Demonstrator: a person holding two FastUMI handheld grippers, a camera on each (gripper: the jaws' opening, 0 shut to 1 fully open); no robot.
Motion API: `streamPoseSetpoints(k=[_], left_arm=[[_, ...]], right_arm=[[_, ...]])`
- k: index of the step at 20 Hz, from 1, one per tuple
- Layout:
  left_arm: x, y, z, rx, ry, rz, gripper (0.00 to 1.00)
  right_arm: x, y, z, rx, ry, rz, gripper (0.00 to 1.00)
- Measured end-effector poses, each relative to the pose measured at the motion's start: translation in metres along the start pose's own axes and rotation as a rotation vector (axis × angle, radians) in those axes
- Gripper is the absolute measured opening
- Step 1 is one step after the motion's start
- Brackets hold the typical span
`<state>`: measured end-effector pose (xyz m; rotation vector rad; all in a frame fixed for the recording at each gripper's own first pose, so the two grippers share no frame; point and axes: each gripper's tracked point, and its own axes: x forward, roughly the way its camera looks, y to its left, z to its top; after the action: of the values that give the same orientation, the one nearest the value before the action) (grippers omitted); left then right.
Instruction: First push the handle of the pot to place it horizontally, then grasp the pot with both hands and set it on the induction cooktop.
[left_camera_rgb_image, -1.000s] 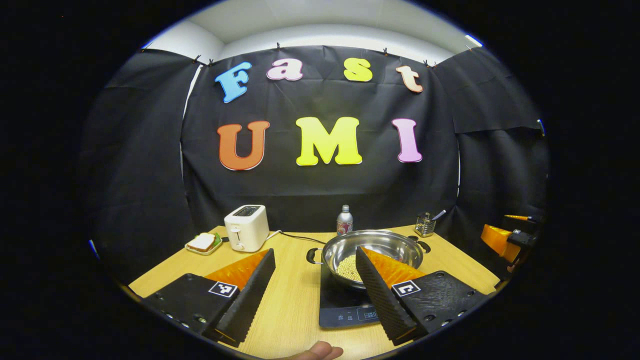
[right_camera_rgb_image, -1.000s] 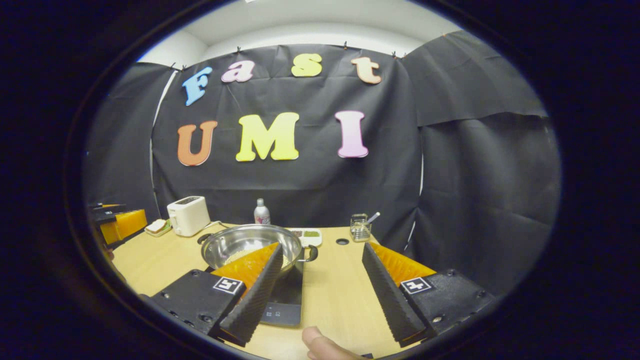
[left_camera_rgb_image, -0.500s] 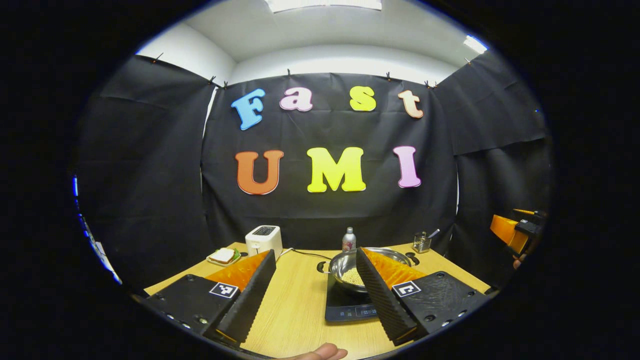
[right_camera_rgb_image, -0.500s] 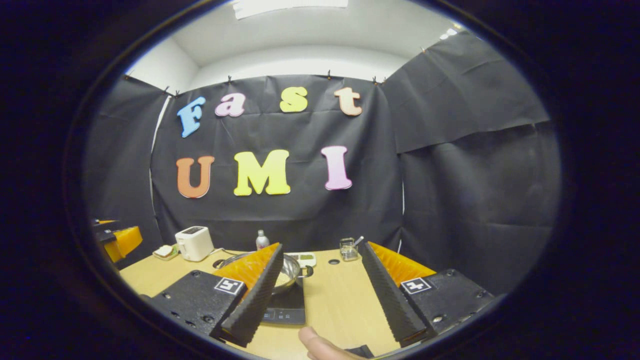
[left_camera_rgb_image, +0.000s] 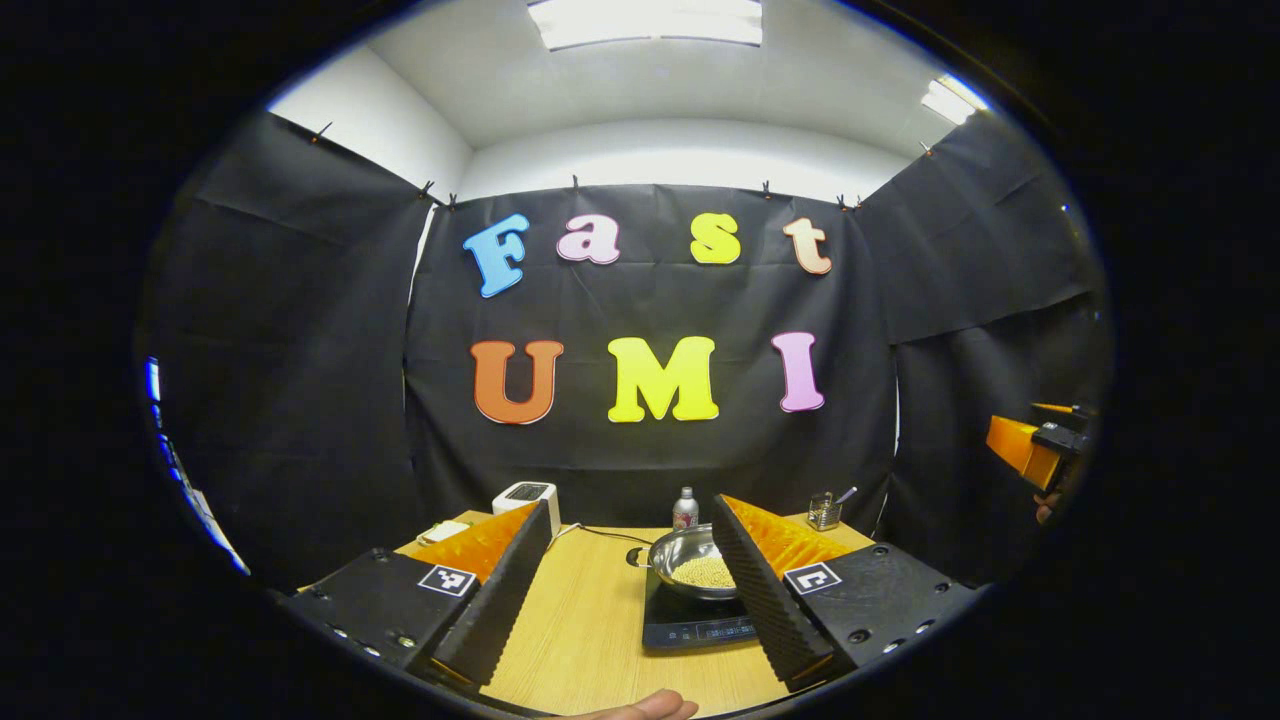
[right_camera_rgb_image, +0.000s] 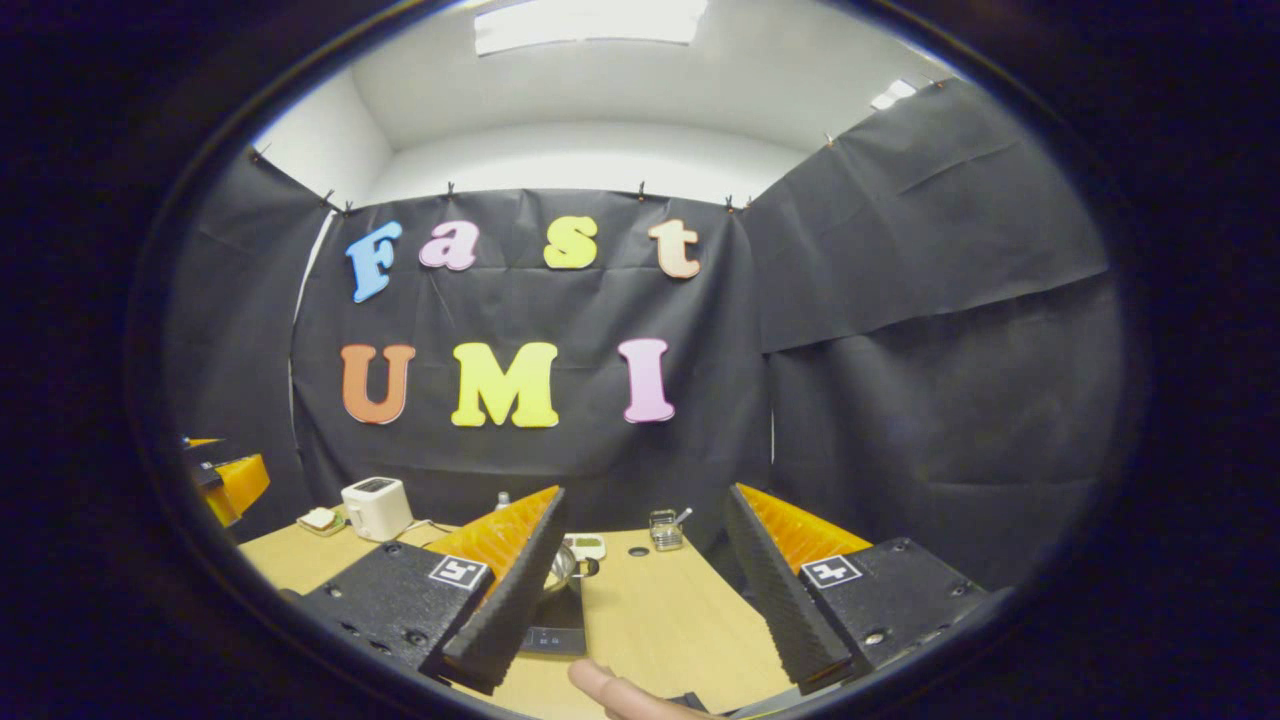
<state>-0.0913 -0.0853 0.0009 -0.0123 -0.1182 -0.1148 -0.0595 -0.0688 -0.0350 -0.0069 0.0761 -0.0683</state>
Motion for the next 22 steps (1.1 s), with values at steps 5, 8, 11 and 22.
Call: streamPoseSetpoints(k=[5, 8, 11, 22], left_arm=[[-0.017, 0.008, 0.009, -0.011, -0.015, -0.008, 0.96], [-0.02, 0.019, 0.014, -0.017, -0.034, 0.007, 0.96], [-0.021, 0.016, 0.017, -0.037, -0.041, -0.007, 0.96], [-0.02, 0.017, 0.009, -0.053, -0.014, -0.028, 0.96]], right_arm=[[-0.015, -0.004, 0.015, -0.025, -0.042, -0.011, 0.96], [-0.019, -0.006, 0.015, -0.023, -0.047, -0.026, 0.96], [-0.016, -0.003, 0.011, 0.009, -0.034, -0.03, 0.99], [-0.017, 0.026, 0.004, -0.013, -0.034, 0.089, 0.99]])
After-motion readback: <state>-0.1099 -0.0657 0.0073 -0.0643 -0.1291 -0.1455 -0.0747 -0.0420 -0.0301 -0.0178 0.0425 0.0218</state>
